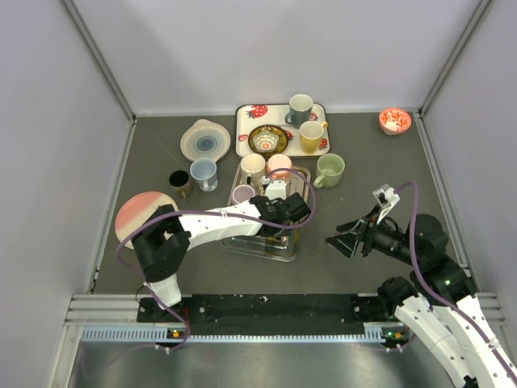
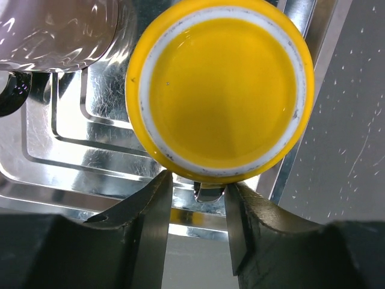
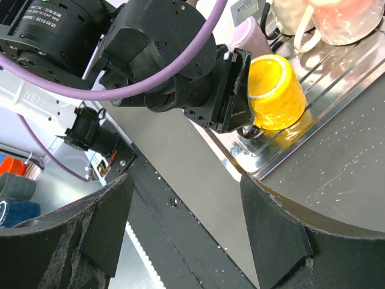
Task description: Turn the mug right side up
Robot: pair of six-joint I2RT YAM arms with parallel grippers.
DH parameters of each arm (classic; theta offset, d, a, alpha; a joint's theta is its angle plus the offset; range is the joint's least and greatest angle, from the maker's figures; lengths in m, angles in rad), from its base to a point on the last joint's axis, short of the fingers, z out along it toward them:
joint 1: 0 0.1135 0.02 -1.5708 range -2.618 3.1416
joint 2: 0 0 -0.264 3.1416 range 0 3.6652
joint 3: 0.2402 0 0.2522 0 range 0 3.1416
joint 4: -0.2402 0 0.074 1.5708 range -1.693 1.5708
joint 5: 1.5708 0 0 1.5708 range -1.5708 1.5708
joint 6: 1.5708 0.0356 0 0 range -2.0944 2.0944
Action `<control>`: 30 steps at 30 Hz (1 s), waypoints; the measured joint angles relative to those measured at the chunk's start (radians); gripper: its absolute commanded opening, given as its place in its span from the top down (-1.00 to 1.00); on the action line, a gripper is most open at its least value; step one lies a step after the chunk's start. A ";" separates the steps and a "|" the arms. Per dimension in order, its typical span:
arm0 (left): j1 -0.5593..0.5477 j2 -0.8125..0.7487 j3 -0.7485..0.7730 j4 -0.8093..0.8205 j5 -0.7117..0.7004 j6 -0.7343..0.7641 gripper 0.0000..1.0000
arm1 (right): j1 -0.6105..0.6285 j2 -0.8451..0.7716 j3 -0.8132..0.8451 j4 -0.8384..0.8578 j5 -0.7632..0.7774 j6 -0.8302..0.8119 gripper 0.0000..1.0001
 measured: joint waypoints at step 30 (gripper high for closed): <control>-0.012 -0.141 -0.073 0.054 0.122 0.142 1.00 | 0.000 -0.004 -0.013 -0.001 0.018 0.023 -0.43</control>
